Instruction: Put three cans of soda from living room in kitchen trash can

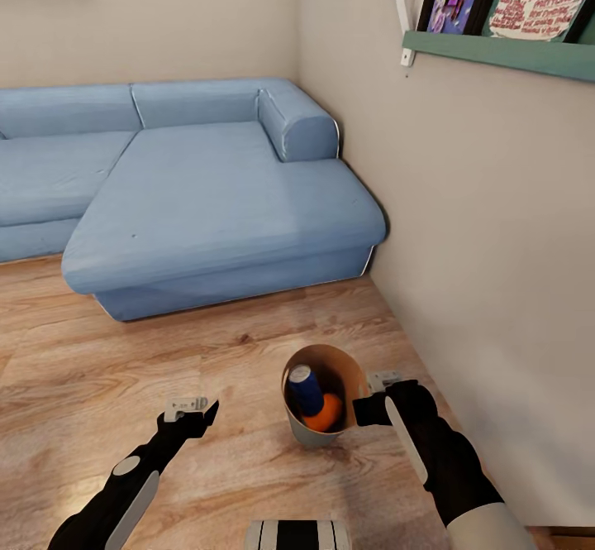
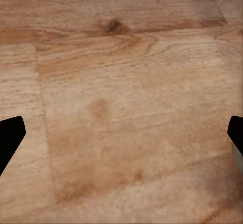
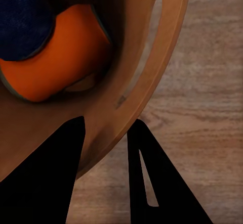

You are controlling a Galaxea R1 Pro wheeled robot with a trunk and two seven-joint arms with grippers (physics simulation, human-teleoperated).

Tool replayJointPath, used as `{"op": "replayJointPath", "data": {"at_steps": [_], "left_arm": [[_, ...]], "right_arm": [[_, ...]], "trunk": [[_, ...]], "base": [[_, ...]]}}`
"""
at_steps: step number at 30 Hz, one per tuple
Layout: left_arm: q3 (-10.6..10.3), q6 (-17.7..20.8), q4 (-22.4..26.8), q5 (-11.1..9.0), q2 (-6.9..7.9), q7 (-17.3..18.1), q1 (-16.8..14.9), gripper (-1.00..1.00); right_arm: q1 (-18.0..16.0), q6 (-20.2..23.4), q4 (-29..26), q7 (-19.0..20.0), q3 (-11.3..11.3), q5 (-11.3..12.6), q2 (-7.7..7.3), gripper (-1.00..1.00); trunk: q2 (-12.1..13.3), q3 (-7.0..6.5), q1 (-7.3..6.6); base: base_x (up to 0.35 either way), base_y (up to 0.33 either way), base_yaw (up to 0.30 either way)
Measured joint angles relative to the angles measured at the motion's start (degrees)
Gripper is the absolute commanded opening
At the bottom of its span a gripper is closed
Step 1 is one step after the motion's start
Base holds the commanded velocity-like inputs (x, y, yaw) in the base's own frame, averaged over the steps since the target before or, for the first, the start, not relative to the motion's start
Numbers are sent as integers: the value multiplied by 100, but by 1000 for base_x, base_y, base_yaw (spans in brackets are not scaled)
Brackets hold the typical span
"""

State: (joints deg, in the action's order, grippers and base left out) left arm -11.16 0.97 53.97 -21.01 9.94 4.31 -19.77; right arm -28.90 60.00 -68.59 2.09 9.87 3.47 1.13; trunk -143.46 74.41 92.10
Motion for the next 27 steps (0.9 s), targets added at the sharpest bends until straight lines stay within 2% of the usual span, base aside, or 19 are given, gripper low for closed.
{"op": "replayJointPath", "data": {"at_steps": [27], "left_arm": [[-17, -17, -180, -7, -35, 0, 0, 100]], "right_arm": [[0, 0, 14, 9, 4, 11, -2, -100]], "trunk": [[0, 0, 0]], "base": [[0, 0, 0]]}}
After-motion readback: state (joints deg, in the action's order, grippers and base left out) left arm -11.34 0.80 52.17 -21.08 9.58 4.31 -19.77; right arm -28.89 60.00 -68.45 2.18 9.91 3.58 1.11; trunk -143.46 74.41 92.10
